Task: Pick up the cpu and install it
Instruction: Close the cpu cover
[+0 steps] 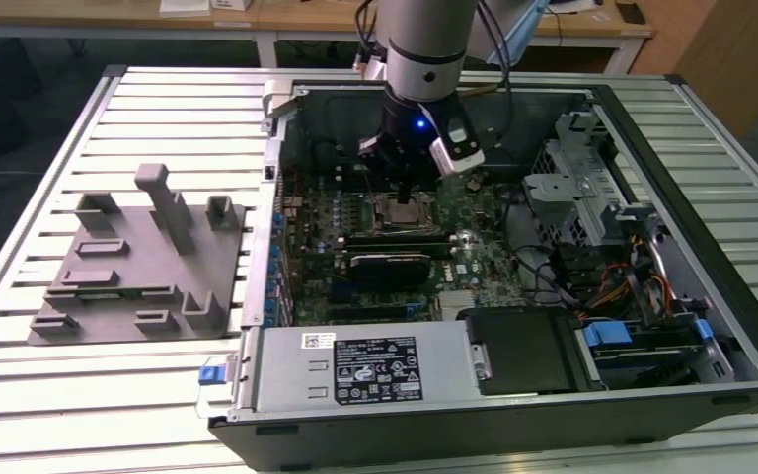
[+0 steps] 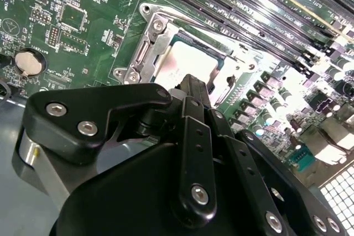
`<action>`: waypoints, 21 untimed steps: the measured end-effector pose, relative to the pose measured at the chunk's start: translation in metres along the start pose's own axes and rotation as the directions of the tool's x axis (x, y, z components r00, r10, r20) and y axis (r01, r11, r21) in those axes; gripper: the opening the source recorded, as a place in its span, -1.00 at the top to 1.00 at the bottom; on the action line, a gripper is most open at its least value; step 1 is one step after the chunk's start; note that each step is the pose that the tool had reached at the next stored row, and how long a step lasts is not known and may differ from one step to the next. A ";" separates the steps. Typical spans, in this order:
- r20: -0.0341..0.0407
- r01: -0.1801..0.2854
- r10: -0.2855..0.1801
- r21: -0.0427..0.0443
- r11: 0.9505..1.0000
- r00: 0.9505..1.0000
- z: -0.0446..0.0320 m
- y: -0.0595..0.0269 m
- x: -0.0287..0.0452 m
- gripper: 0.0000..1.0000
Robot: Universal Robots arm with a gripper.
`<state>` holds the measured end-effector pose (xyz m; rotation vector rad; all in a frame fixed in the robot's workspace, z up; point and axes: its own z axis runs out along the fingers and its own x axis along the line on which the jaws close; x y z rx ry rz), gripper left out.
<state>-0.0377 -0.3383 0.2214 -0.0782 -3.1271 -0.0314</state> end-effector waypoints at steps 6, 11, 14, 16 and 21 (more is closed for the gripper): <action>0.009 0.000 0.000 0.000 1.000 1.000 0.0030 -0.0001 0.0001 0.79; 0.031 0.001 -0.001 0.001 1.000 1.000 0.0049 -0.0003 0.0020 0.79; 0.035 0.001 -0.001 0.001 1.000 0.999 0.0060 -0.0006 0.0046 0.79; 0.036 0.001 -0.001 0.001 1.000 0.999 0.0067 -0.0009 0.0075 0.79; 0.036 0.001 -0.001 0.001 1.000 0.999 0.0098 -0.0015 0.0150 0.79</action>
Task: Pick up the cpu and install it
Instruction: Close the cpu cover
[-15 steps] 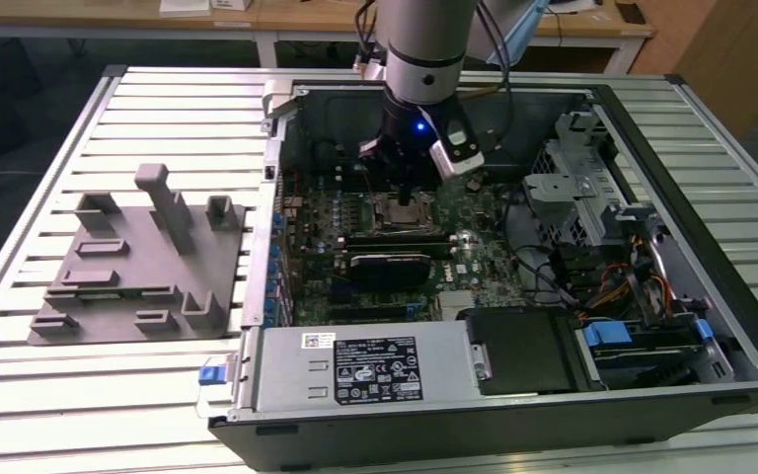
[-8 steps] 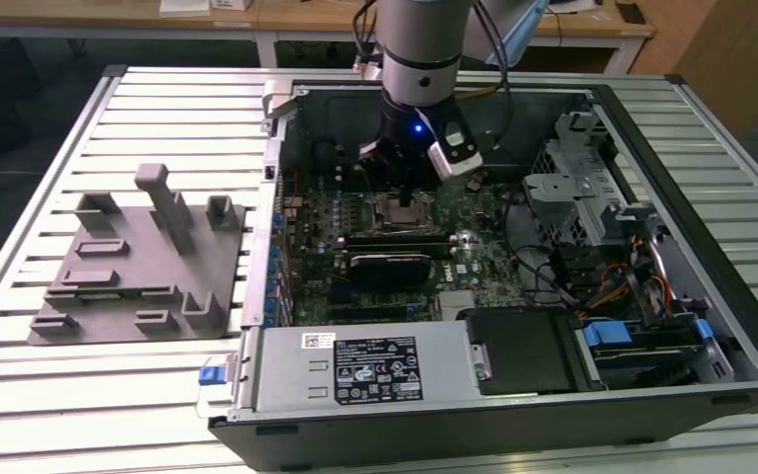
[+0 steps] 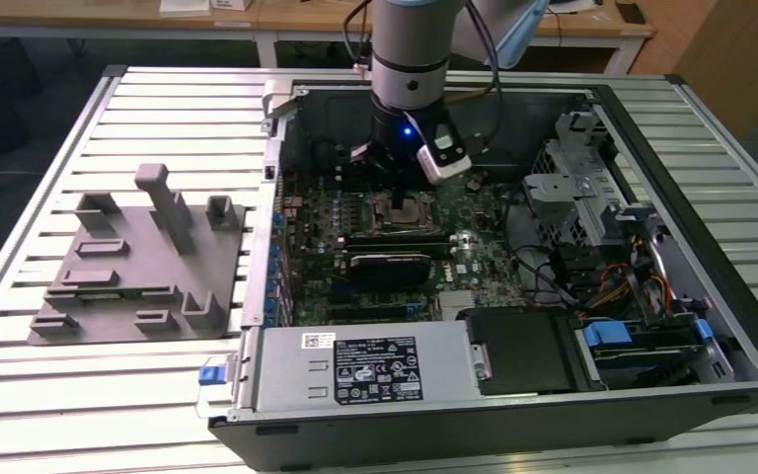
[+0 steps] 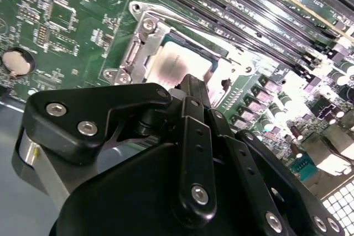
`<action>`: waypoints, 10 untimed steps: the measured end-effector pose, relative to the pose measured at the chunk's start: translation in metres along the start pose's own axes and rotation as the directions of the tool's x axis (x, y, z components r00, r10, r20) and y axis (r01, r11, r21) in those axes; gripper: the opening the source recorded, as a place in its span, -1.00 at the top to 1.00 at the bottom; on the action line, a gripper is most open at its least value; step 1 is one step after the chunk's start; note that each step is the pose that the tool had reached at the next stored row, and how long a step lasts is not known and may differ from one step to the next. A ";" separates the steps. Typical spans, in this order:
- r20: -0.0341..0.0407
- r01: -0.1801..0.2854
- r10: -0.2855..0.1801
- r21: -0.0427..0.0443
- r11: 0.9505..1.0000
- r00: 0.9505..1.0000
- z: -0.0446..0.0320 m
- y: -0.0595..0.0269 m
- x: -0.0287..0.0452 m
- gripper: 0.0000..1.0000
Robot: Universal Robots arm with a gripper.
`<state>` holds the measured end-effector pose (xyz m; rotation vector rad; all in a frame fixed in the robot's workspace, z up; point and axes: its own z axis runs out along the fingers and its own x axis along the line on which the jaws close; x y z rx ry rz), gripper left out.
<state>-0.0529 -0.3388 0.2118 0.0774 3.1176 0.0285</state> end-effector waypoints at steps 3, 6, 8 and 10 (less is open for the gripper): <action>0.000 0.000 0.000 0.000 1.000 1.000 0.0012 -0.0002 0.0022 0.79; 0.000 0.000 0.000 0.000 1.000 1.000 0.0019 -0.0003 0.0048 0.79; 0.000 0.000 0.000 0.000 1.000 1.000 0.0023 -0.0004 0.0080 0.79; 0.000 0.000 0.000 0.000 1.000 1.000 0.0031 -0.0006 0.0106 0.79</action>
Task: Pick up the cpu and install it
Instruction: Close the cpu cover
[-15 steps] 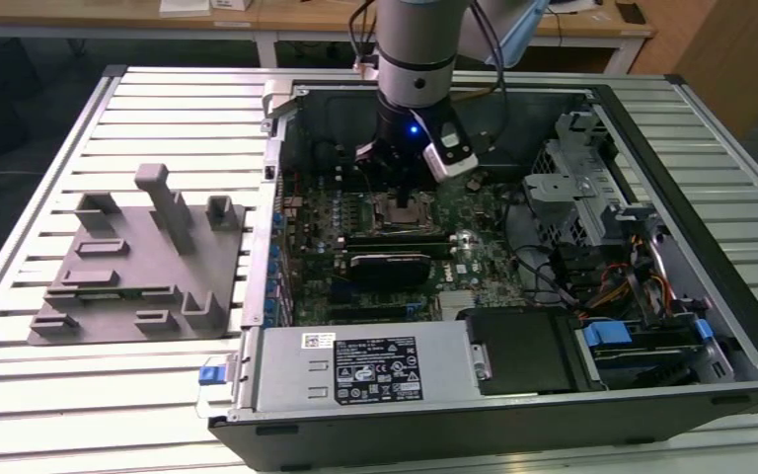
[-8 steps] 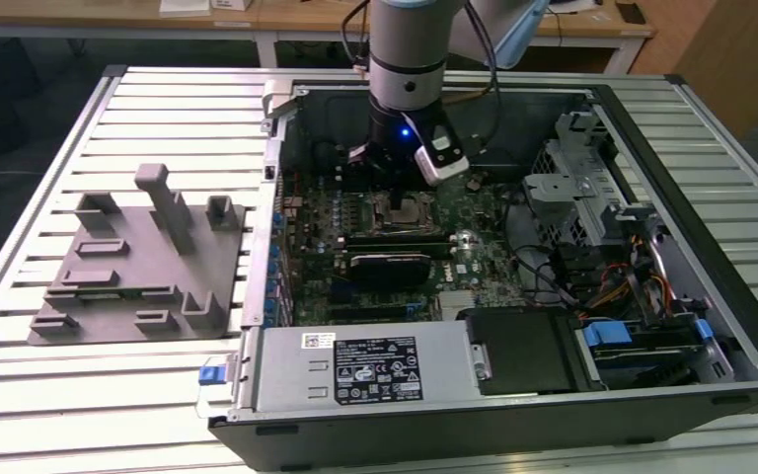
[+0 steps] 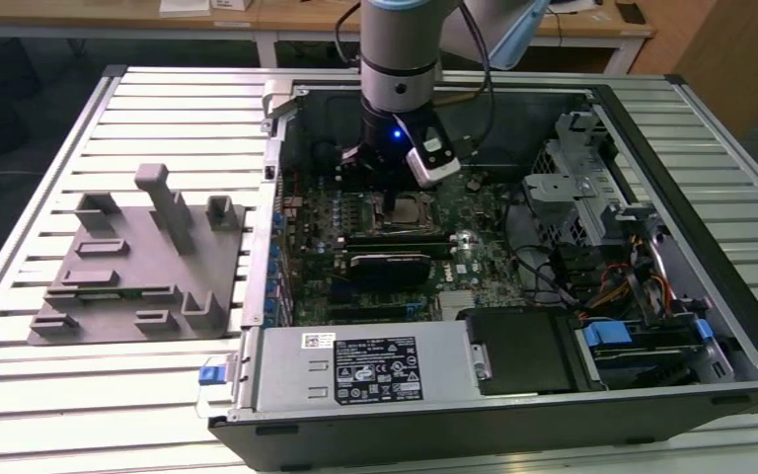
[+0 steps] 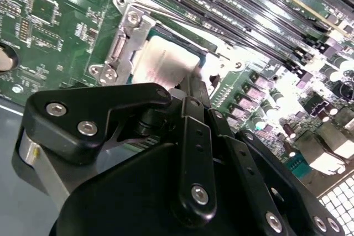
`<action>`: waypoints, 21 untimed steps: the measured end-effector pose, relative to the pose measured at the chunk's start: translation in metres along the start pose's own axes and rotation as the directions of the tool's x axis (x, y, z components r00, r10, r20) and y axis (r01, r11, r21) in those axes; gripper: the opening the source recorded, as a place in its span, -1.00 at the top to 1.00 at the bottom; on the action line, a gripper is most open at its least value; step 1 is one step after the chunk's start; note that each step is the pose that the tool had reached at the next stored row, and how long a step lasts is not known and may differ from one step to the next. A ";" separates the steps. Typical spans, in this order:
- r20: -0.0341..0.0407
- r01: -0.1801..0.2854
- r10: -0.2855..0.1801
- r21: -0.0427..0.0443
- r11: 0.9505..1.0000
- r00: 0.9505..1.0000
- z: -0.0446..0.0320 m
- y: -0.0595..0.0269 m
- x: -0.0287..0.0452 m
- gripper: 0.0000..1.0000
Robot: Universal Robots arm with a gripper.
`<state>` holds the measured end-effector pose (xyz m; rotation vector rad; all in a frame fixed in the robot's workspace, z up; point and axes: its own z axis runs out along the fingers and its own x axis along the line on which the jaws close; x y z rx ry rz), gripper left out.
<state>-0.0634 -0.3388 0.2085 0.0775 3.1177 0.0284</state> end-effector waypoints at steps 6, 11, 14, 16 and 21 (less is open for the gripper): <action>0.000 0.000 0.000 0.000 1.000 1.000 0.0042 -0.0002 0.0024 0.79; 0.000 0.000 0.000 0.000 1.000 1.000 0.0060 -0.0003 0.0032 0.79; 0.000 0.000 0.000 0.000 1.000 1.000 0.0074 -0.0003 0.0039 0.79; 0.000 0.000 0.000 0.000 1.000 1.000 0.0082 -0.0004 0.0040 0.79; 0.000 0.000 0.000 0.000 1.000 1.000 0.0092 -0.0004 0.0049 0.79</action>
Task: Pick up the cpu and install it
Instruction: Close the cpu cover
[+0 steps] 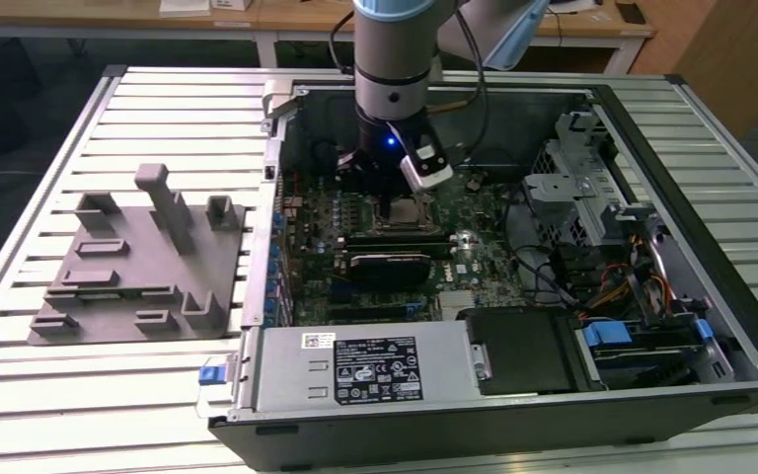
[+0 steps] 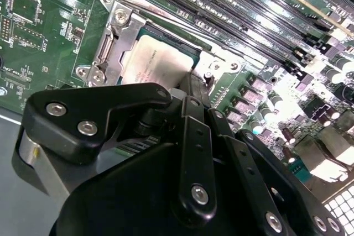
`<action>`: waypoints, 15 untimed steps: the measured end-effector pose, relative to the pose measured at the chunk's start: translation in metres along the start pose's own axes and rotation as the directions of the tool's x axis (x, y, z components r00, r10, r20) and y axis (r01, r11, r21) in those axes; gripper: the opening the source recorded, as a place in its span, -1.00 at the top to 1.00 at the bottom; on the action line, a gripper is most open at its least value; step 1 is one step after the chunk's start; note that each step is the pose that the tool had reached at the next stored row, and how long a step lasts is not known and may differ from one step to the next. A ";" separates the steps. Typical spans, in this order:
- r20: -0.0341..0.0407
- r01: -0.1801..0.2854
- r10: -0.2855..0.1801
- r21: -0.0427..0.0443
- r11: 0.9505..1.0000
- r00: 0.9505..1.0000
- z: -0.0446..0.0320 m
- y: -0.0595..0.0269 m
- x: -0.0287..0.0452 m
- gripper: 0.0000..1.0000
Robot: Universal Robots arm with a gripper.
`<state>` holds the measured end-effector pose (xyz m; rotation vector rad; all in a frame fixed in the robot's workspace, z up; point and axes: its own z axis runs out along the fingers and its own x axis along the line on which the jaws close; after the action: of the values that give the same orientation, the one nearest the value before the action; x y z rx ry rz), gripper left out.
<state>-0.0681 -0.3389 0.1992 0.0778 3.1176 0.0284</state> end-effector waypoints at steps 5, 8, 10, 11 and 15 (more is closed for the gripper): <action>0.000 0.000 0.000 0.000 1.000 1.000 0.0008 -0.0002 0.0037 0.79; 0.000 0.000 0.000 0.000 1.000 1.000 0.0008 -0.0002 0.0051 0.79; 0.000 0.000 0.000 0.000 1.000 1.000 0.0008 -0.0003 0.0051 0.79; 0.000 0.000 0.000 0.000 1.000 1.000 0.0008 -0.0003 0.0051 0.79; 0.000 0.000 0.000 0.000 1.000 1.000 0.0002 -0.0003 0.0052 0.79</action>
<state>-0.0733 -0.3389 0.1988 0.0775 3.1177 0.0284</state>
